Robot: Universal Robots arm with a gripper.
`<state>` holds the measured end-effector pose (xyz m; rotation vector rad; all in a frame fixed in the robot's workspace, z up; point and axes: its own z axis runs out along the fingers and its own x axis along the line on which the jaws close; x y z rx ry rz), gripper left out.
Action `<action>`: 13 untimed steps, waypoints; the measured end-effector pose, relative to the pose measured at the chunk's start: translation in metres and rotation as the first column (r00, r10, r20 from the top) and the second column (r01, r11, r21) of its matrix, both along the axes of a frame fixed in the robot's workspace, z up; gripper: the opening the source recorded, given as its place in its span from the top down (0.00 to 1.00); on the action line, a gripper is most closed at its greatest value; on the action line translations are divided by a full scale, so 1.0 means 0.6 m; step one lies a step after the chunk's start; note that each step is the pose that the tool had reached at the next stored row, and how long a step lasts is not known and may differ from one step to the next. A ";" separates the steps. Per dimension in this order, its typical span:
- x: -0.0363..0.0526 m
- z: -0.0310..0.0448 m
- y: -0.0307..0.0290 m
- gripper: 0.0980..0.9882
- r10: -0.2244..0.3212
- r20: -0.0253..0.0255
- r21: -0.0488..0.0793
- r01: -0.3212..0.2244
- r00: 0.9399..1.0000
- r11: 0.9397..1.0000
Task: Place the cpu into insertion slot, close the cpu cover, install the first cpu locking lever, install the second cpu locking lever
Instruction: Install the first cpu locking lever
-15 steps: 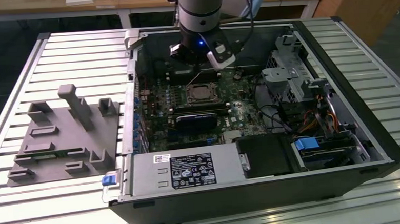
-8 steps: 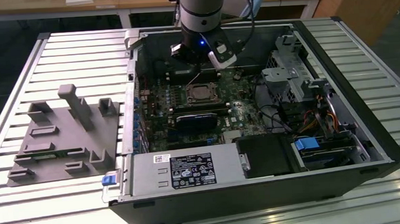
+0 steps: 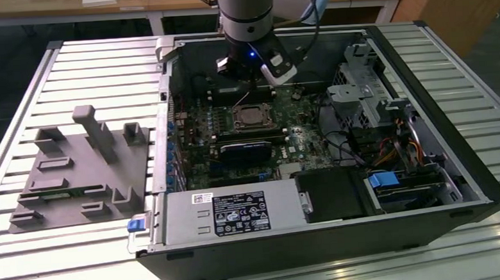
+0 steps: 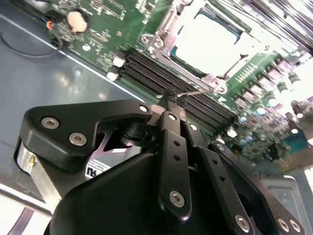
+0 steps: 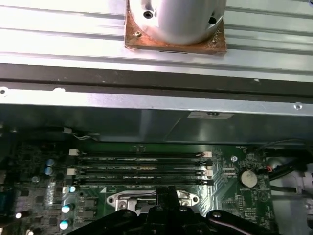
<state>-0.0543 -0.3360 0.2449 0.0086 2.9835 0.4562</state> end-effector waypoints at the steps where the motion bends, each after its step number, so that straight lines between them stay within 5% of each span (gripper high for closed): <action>1: -0.001 -0.001 0.0000 1.00 0.000 0.003 0.000 0.000 1.000 1.000; 5: -0.005 -0.005 -0.0001 1.00 0.000 0.008 -0.002 0.000 1.000 1.000; 13: -0.009 -0.015 0.0018 1.00 -0.002 0.008 -0.005 0.002 1.000 1.000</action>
